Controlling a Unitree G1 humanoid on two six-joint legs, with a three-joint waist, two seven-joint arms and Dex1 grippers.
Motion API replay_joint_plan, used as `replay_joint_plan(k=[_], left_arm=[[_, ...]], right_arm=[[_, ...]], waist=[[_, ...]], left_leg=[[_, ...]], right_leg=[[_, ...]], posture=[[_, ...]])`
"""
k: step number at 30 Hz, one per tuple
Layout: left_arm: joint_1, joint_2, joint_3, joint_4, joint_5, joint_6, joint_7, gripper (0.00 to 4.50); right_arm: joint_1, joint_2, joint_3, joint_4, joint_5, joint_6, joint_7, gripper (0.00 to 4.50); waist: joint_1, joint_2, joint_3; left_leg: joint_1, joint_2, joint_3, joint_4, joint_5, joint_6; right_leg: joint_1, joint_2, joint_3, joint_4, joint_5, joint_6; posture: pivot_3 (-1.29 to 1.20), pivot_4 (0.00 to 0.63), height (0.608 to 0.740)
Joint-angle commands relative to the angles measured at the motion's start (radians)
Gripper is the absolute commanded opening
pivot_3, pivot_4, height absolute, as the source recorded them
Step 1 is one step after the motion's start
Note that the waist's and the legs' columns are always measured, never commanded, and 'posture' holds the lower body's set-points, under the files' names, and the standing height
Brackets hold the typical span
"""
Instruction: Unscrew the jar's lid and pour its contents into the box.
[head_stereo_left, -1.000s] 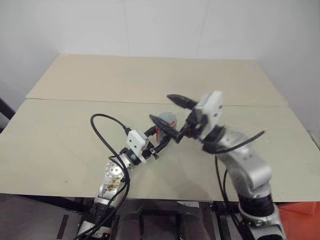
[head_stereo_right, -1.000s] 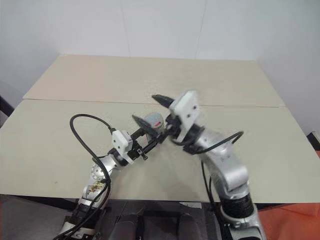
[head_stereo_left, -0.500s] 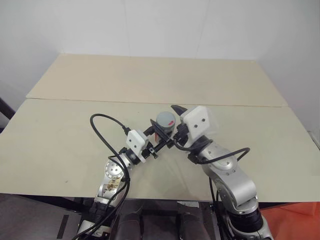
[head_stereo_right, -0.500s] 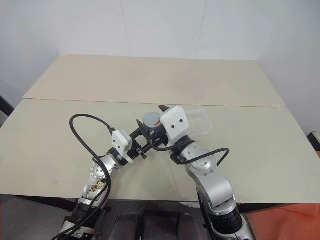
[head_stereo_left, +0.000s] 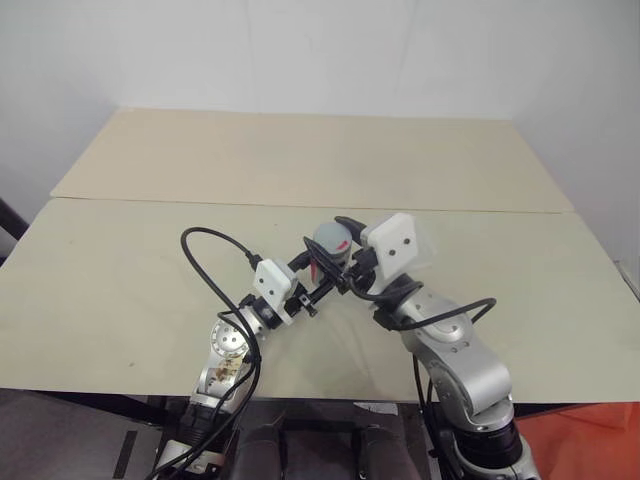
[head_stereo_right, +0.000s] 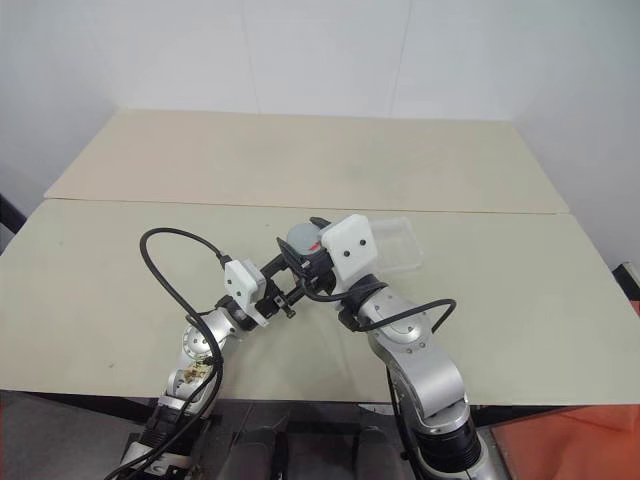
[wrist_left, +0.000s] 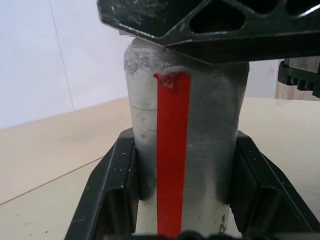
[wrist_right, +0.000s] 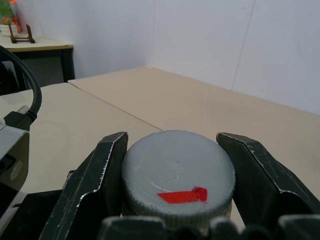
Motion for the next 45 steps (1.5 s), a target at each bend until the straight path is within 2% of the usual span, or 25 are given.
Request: replay_joint_plan(k=[1,7,12,16,22,27,30,35,42,45], left_arm=[[-0.021,-0.004,0.001,-0.009,-0.004,-0.026,-0.003,1.97],[-0.011,0.001,-0.001,-0.025,-0.037,-0.013,-0.037,1.97],[-0.007,0.01,-0.01,-0.046,-0.061,-0.006,-0.076,1.97],[-0.012,0.014,-0.01,-0.05,-0.071,0.0,-0.089,1.97],[-0.021,0.019,-0.007,-0.057,-0.08,0.004,-0.09,1.97],[-0.02,0.021,-0.01,-0.065,-0.078,0.003,-0.088,1.97],[-0.017,0.02,-0.014,-0.068,-0.077,0.004,-0.086,1.97],[-0.016,0.017,-0.017,-0.068,-0.077,0.004,-0.087,1.97],[-0.016,0.015,-0.013,-0.06,-0.078,-0.002,-0.09,1.97],[-0.015,0.013,-0.013,-0.053,-0.075,-0.009,-0.09,1.97]], right_arm=[[-0.009,-0.017,-0.022,-0.042,0.005,-0.011,0.016,2.78],[-0.03,-0.132,-0.089,-0.004,0.097,-0.043,0.18,2.78],[-0.128,-0.237,-0.177,0.13,0.289,-0.061,0.448,2.78],[-0.26,-0.304,-0.173,0.318,0.339,-0.09,0.648,2.78],[-0.488,-0.304,-0.124,0.701,0.361,-0.275,1.107,2.78],[-0.601,-0.26,-0.094,0.908,0.332,-0.385,1.3,2.78],[-0.651,-0.253,-0.047,0.989,0.33,-0.443,1.362,2.78],[-0.691,-0.263,0.024,1.055,0.358,-0.507,1.372,2.78],[-0.702,-0.266,0.008,1.1,0.361,-0.541,1.372,2.78],[-0.699,-0.274,-0.005,1.093,0.358,-0.549,1.372,3.81]], waist=[[0.0,0.0,0.0],[0.0,0.0,0.0],[-0.006,0.0,0.0],[-0.009,0.0,0.0],[-0.007,0.0,0.0],[-0.004,0.0,0.0],[-0.006,0.0,0.0],[-0.005,0.0,0.0],[-0.005,0.0,0.0],[-0.005,0.0,0.0]], left_leg=[[0.0,0.0,0.0,0.0,0.0,0.0],[0.0,0.0,0.0,0.0,0.0,0.0],[0.0,0.0,0.0,0.0,0.0,0.0],[0.0,0.0,-0.001,0.0,0.0,0.0],[0.001,0.001,0.0,0.0,0.0,0.0],[0.0,0.001,0.0,0.0,0.0,0.0],[0.0,0.001,0.0,0.0,0.0,0.0],[0.0,0.001,0.0,0.0,0.0,0.0],[0.0,0.0,0.0,0.0,0.0,0.0],[0.0,0.001,0.0,0.0,0.0,0.0]], right_leg=[[0.0,0.0,0.0,0.0,0.0,0.0],[0.001,0.0,0.0,-0.001,0.0,0.0],[0.001,0.0,0.0,-0.001,0.0,0.0],[0.001,0.001,0.0,-0.001,0.0,0.0],[0.001,0.001,0.0,-0.001,0.0,0.0],[0.001,0.001,0.0,-0.001,0.0,0.0],[0.0,0.001,0.0,0.0,0.0,0.0],[0.0,0.001,0.0,0.0,0.0,0.0],[0.0,0.0,0.0,0.0,0.0,0.0],[0.0,0.0,0.0,0.0,0.0,0.0]], posture=[[0.0,0.15,0.74],[0.0,0.15,0.74],[0.0,0.15,0.74],[0.0,0.15,0.74],[0.0,0.15,0.74],[0.0,0.15,0.74],[0.0,0.15,0.74],[0.0,0.15,0.74],[0.0,0.15,0.74],[0.0,0.15,0.74]])
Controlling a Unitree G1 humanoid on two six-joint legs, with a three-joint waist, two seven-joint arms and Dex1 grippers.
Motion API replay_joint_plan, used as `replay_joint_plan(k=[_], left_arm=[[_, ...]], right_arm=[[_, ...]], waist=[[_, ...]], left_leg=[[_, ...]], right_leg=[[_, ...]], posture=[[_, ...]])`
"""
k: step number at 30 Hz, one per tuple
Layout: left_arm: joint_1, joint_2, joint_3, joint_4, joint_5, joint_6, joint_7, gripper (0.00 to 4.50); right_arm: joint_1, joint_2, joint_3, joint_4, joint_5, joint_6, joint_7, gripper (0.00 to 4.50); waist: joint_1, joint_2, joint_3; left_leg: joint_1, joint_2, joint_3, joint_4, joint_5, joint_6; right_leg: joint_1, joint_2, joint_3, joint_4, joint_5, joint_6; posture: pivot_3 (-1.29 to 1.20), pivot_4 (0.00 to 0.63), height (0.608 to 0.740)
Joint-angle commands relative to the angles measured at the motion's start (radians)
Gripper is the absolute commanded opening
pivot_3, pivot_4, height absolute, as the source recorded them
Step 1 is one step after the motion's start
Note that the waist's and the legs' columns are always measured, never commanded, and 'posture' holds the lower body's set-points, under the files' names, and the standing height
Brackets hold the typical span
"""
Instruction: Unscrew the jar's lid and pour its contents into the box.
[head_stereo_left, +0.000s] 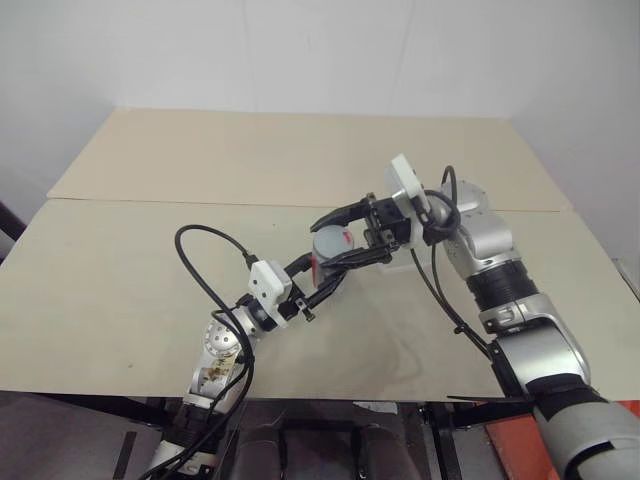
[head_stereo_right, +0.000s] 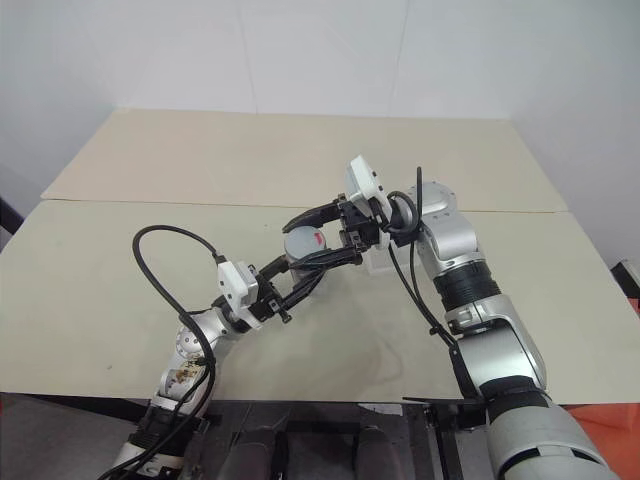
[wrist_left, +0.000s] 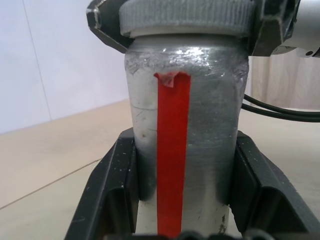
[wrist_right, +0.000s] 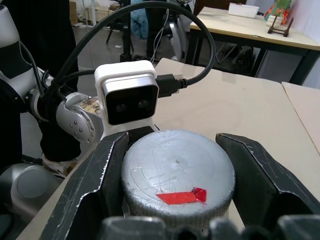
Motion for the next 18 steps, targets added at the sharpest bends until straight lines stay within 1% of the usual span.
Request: replay_joint_plan(k=[1,2,3,9,13,15,18], left_arm=[[-0.021,-0.013,-0.007,-0.023,0.006,-0.019,0.003,1.97],[-0.021,-0.015,-0.007,-0.018,0.009,-0.023,0.005,1.97],[-0.023,-0.019,-0.007,-0.012,0.012,-0.029,0.007,1.97],[-0.023,-0.03,0.003,0.014,0.03,-0.052,0.021,1.97],[-0.018,-0.037,0.003,0.02,0.038,-0.057,0.031,1.97],[-0.019,-0.039,0.003,0.029,0.048,-0.063,0.036,1.97],[-0.022,-0.041,0.002,0.036,0.052,-0.07,0.039,1.97]], right_arm=[[-0.008,-0.01,-0.008,-0.034,0.031,-0.021,0.056,4.1],[-0.002,-0.011,-0.019,-0.045,0.033,-0.021,0.056,4.4],[0.003,-0.009,-0.04,-0.057,0.035,-0.012,0.055,4.48],[0.059,-0.027,-0.124,-0.174,-0.001,0.0,-0.067,4.48],[0.153,-0.061,-0.161,-0.333,-0.006,0.036,-0.157,4.48],[0.203,-0.063,-0.177,-0.412,-0.009,0.056,-0.226,4.48],[0.266,-0.045,-0.173,-0.524,-0.052,0.092,-0.372,4.48]], waist=[[0.0,0.0,0.0],[0.0,0.0,0.0],[0.001,0.0,0.0],[0.004,0.0,0.0],[0.009,0.0,0.0],[0.011,0.0,0.0],[0.011,0.0,0.0]], left_leg=[[0.0,0.0,0.0,0.0,0.0,0.0],[0.0,0.0,0.0,0.0,0.0,0.0],[0.0,0.0,0.0,0.0,0.0,0.0],[0.0,0.0,0.0,0.0,0.0,0.0],[0.0,0.0,0.0,0.0,0.0,0.0],[0.0,0.0,0.0,0.0,0.0,0.0],[0.0,0.0,0.0,0.0,0.0,0.0]], right_leg=[[0.0,0.0,0.0,0.0,0.0,0.0],[0.0,0.0,0.0,0.0,0.0,0.0],[0.0,0.0,0.0,0.0,0.0,0.0],[0.0,0.0,0.0,0.0,0.0,0.0],[0.0,0.0,0.0,0.0,0.0,0.0],[0.0,0.0,0.0,0.0,0.0,0.0],[0.0,0.0,0.0,0.0,0.0,0.0]], posture=[[0.0,0.15,0.74],[0.0,0.15,0.74],[0.0,0.15,0.74],[0.0,0.15,0.74],[0.0,0.15,0.74],[0.0,0.15,0.74],[0.0,0.15,0.74]])
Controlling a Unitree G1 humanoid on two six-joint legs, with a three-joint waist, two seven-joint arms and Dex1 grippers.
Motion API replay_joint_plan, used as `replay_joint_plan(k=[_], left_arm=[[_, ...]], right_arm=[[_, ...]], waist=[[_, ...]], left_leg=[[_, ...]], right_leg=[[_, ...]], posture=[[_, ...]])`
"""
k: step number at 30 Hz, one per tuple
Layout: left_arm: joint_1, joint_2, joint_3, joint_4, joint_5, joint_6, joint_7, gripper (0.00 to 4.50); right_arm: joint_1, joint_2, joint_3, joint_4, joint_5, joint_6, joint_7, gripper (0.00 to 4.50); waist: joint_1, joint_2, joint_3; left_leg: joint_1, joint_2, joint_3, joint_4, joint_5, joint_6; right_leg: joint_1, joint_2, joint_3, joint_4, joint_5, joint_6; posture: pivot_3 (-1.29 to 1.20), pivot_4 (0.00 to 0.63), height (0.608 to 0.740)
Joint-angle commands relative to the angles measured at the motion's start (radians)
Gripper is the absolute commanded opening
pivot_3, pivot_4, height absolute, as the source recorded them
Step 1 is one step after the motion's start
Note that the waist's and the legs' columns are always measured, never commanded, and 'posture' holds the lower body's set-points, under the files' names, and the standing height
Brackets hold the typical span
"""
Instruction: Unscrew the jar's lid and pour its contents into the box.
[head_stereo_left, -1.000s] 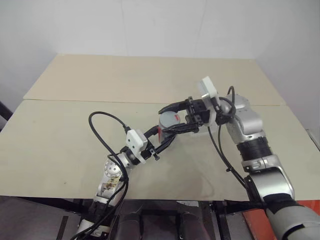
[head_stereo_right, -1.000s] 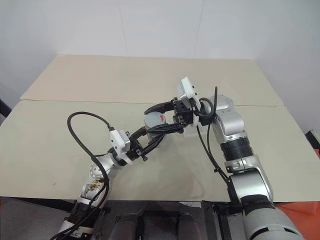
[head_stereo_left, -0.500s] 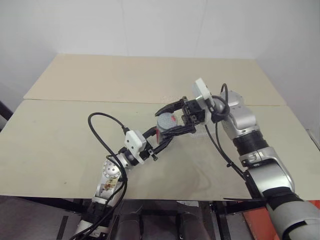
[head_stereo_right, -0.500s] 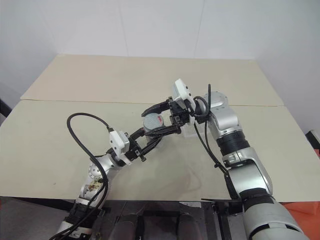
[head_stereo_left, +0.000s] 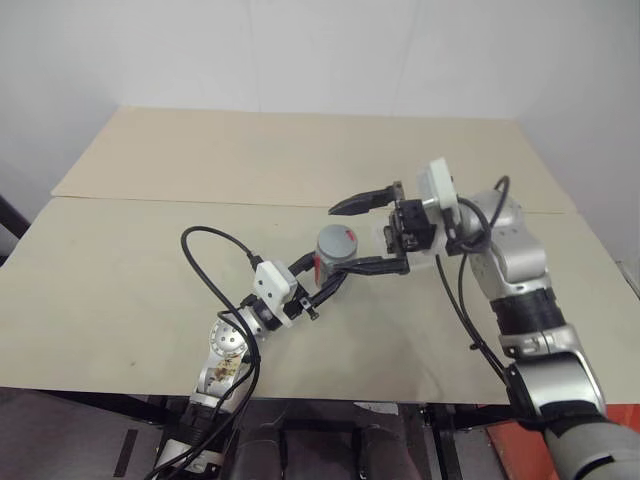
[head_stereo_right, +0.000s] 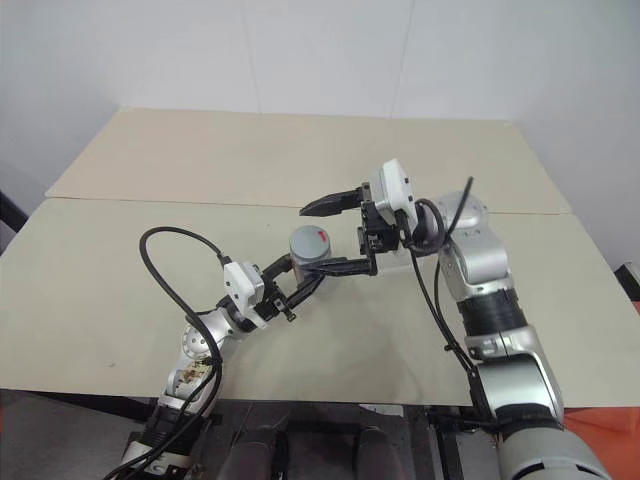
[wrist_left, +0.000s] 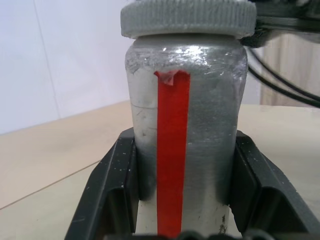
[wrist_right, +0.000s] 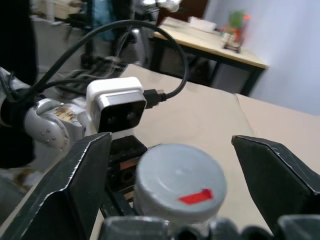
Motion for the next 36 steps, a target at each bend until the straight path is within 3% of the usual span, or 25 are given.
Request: replay_joint_plan(k=[1,5,10,36], left_arm=[[-0.017,-0.01,-0.001,-0.008,0.007,-0.031,0.009,1.97],[-0.025,-0.015,-0.003,0.0,0.007,-0.035,0.008,1.97],[-0.029,-0.02,-0.004,0.004,0.003,-0.037,0.005,1.97],[-0.024,-0.008,0.033,0.016,-0.026,-0.042,-0.01,1.97]], right_arm=[[0.04,0.021,-0.025,-0.143,-0.035,0.033,-0.155,4.48],[0.089,0.083,-0.025,-0.217,-0.067,0.076,-0.321,4.48],[0.113,0.104,-0.002,-0.235,-0.122,0.071,-0.392,4.48],[0.19,-0.013,-0.057,-0.298,-0.045,0.101,-0.345,4.48]], waist=[[-0.001,0.0,0.0],[-0.002,0.0,0.0],[0.002,0.0,0.0],[0.002,0.0,0.0]], left_leg=[[0.0,0.0,0.0,0.0,0.0,0.0],[0.0,0.0,0.0,0.0,0.0,0.0],[0.0,0.0,0.0,0.0,0.0,0.0],[0.0,0.0,0.0,0.0,0.0,0.0]], right_leg=[[0.0,0.0,0.0,0.0,0.0,0.0],[0.0,0.0,0.0,0.0,0.0,0.0],[0.0,0.0,0.0,0.0,0.0,0.0],[0.001,0.0,0.0,-0.001,0.0,0.0]], posture=[[0.0,0.15,0.74],[0.0,0.15,0.74],[0.0,0.15,0.74],[0.0,0.15,0.74]])
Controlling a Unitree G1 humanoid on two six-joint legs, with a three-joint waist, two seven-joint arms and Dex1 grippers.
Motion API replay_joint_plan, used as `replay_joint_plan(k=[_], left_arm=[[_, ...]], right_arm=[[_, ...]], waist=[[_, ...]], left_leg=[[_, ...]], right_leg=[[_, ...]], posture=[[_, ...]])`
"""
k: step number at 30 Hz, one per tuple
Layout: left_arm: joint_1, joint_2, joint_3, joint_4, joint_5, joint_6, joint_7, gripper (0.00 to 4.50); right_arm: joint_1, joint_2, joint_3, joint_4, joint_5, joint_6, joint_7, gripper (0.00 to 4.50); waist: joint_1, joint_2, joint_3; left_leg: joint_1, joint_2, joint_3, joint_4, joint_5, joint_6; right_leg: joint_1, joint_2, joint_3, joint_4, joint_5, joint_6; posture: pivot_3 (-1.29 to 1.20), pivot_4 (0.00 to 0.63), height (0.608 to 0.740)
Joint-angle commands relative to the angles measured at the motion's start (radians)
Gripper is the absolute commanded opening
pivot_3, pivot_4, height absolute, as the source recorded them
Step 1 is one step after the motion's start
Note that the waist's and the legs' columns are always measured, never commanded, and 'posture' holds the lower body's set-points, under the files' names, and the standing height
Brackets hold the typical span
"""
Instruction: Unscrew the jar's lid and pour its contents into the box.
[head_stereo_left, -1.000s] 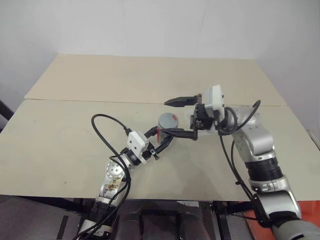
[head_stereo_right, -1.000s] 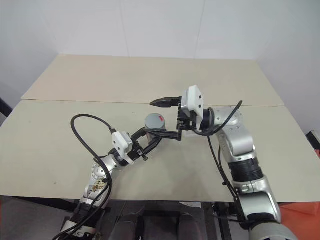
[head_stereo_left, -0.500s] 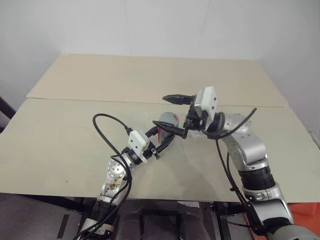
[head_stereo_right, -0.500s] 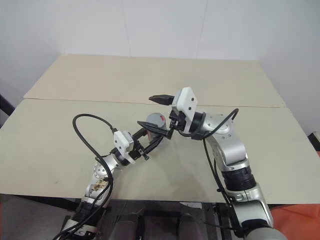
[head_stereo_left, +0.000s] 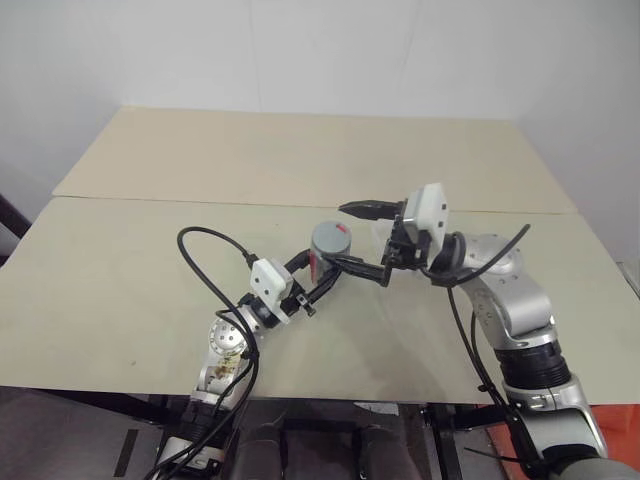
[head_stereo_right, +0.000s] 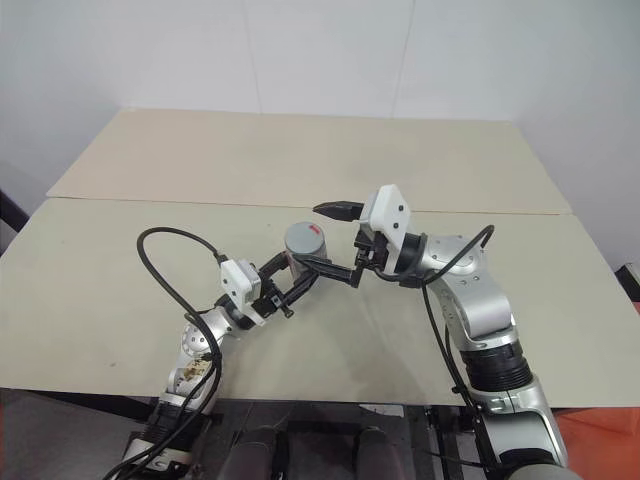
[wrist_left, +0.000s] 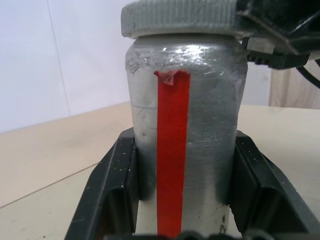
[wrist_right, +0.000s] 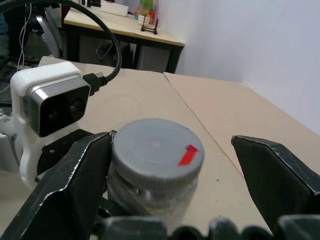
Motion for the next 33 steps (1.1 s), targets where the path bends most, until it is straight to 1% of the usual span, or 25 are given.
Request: replay_joint_plan(k=[1,14,22,33], left_arm=[[-0.011,-0.001,0.01,-0.007,-0.017,-0.035,-0.009,1.97],[-0.02,-0.002,0.01,0.016,-0.015,-0.05,-0.027,1.97],[-0.029,-0.004,0.011,0.031,-0.015,-0.058,-0.036,1.97],[-0.029,-0.007,0.01,0.039,-0.011,-0.065,-0.039,1.97]], right_arm=[[0.008,-0.017,-0.043,-0.041,0.024,-0.005,0.004,4.48],[0.033,-0.053,-0.074,-0.022,0.012,-0.015,-0.007,4.48],[0.037,-0.051,-0.083,0.01,-0.009,-0.023,-0.032,4.48],[0.049,-0.071,-0.1,0.015,-0.019,-0.02,-0.03,4.48]], waist=[[0.0,0.0,0.0],[0.0,0.0,0.0],[0.0,0.0,0.0],[0.003,0.0,0.0]], left_leg=[[0.0,0.0,0.0,0.0,0.0,0.0],[0.0,0.0,0.0,0.0,0.0,0.0],[0.0,0.0,0.0,0.0,0.0,0.0],[0.0,0.0,0.0,0.0,0.0,0.0]], right_leg=[[0.0,0.0,0.0,0.0,0.0,0.0],[0.0,0.0,0.0,0.0,0.0,0.0],[0.0,0.0,0.0,0.0,0.0,0.0],[0.0,0.0,0.0,0.0,0.0,0.0]], posture=[[0.0,0.15,0.74],[0.0,0.15,0.74],[0.0,0.15,0.74],[0.0,0.15,0.74]])
